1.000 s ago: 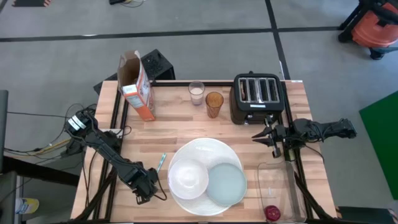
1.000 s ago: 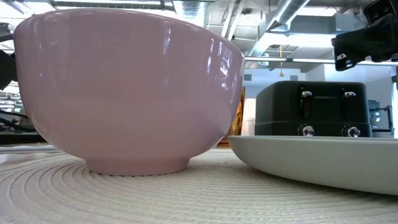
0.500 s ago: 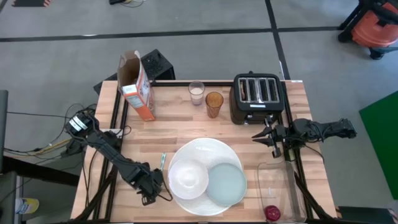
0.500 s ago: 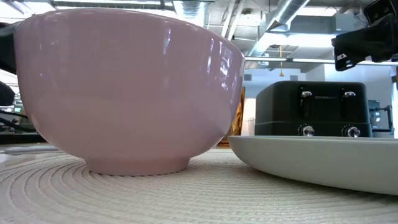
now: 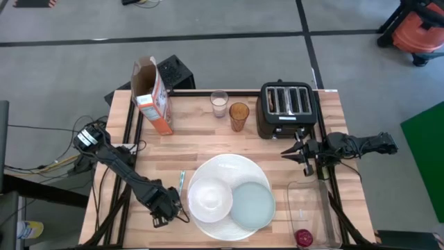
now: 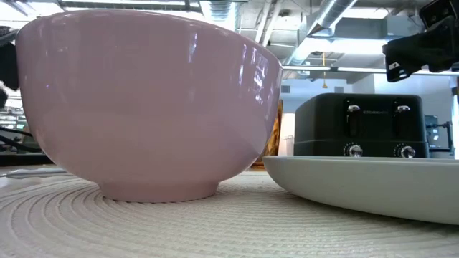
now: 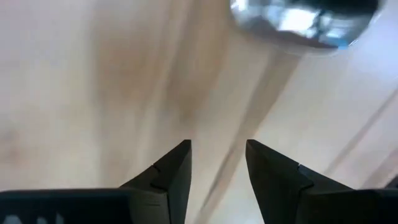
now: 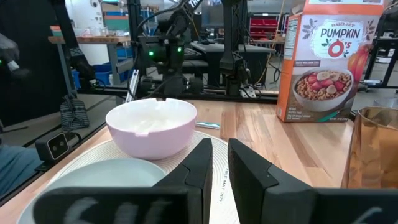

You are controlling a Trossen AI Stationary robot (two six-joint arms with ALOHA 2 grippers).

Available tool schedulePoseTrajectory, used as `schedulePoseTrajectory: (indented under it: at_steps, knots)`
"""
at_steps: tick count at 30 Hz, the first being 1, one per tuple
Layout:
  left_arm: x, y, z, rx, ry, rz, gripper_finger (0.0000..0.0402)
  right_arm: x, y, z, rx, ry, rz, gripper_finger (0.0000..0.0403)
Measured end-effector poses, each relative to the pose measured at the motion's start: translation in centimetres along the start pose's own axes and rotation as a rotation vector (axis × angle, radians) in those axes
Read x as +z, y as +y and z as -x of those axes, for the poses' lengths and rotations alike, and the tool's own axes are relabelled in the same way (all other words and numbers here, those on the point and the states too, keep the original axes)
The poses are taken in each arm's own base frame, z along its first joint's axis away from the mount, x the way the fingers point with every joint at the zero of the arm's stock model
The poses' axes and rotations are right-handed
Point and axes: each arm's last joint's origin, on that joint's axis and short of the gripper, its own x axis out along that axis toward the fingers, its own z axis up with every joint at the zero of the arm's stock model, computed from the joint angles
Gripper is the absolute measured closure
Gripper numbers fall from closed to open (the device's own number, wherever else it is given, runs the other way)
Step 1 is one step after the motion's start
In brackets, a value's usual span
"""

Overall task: Arrange a breakfast setting
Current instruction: Put the apple on the blue plate

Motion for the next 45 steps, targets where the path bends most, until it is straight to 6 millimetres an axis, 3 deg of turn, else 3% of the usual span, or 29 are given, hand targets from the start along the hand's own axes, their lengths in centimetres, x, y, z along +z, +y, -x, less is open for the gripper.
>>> schedulePoseTrajectory:
  at_steps: [9,20,26,34,45]
  knots:
    - [0.4,-0.3,4.5,0.191,-0.066,-0.104,0.0262,0.2,0.0,0.0,0.0,-0.023,-0.02,0.0327]
    - [3.0,-0.1,10.2,0.582,-0.529,-0.254,0.0262,0.2,0.0,0.0,0.001,-0.018,-0.076,0.0327]
    - [4.3,0.4,12.8,0.793,-0.679,-0.336,0.0262,0.2,0.0,0.0,0.001,-0.016,-0.071,0.0327]
    - [6.0,2.0,15.4,1.054,-0.881,-0.221,0.0262,0.2,0.0,0.0,0.0,-0.016,-0.07,0.0327]
    - [7.9,4.3,16.2,1.08,-0.977,0.011,0.0262,0.4,0.0,0.0,0.001,-0.039,-0.068,0.0327]
